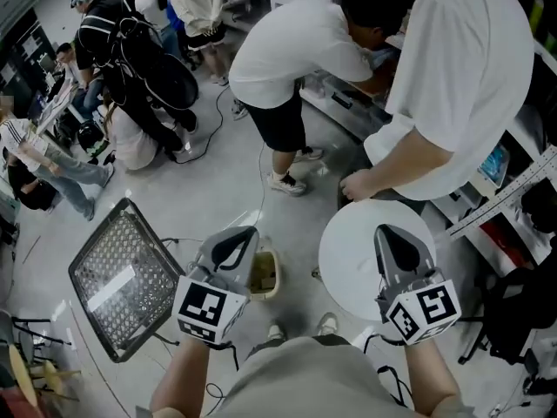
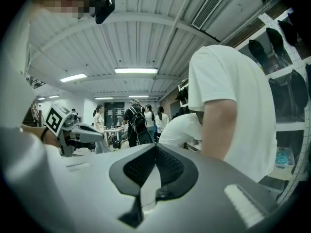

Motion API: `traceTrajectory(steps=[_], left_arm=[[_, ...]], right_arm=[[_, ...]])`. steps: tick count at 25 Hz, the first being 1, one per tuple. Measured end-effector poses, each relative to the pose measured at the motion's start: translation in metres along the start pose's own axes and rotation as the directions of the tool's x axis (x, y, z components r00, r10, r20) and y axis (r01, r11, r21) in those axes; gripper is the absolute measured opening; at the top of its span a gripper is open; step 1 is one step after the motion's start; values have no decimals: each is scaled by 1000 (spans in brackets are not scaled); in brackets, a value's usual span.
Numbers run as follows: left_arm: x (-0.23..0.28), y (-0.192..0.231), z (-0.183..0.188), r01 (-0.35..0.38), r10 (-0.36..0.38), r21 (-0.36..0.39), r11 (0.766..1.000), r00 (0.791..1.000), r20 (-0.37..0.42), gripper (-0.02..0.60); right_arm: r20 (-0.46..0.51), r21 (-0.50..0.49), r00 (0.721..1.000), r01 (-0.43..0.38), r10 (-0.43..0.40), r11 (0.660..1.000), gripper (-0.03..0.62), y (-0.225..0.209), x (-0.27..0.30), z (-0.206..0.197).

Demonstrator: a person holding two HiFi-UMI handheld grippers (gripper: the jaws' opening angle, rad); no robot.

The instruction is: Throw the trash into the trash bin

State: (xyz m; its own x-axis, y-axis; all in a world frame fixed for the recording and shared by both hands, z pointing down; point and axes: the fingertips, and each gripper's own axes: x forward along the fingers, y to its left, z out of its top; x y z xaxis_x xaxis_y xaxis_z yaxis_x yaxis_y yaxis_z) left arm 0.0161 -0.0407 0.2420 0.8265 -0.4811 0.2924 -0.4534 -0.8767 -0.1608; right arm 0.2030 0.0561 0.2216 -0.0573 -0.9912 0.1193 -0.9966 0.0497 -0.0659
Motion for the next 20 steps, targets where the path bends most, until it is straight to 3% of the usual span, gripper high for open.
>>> traceTrajectory(steps=[8, 14, 20], left_arm=[[40, -30, 10, 110, -110, 13, 994, 994, 8, 2], [77, -59, 4, 187, -187, 32, 982, 982, -16, 3], [121, -88, -8, 259, -258, 24, 966, 965, -51, 2]], right_arm=[[5, 22, 998, 65, -65, 998, 6, -32, -13, -2], [-58, 68, 994, 101, -97, 993, 176, -58, -12, -32], [-150, 118, 979, 155, -137, 981, 238, -94, -9, -81]])
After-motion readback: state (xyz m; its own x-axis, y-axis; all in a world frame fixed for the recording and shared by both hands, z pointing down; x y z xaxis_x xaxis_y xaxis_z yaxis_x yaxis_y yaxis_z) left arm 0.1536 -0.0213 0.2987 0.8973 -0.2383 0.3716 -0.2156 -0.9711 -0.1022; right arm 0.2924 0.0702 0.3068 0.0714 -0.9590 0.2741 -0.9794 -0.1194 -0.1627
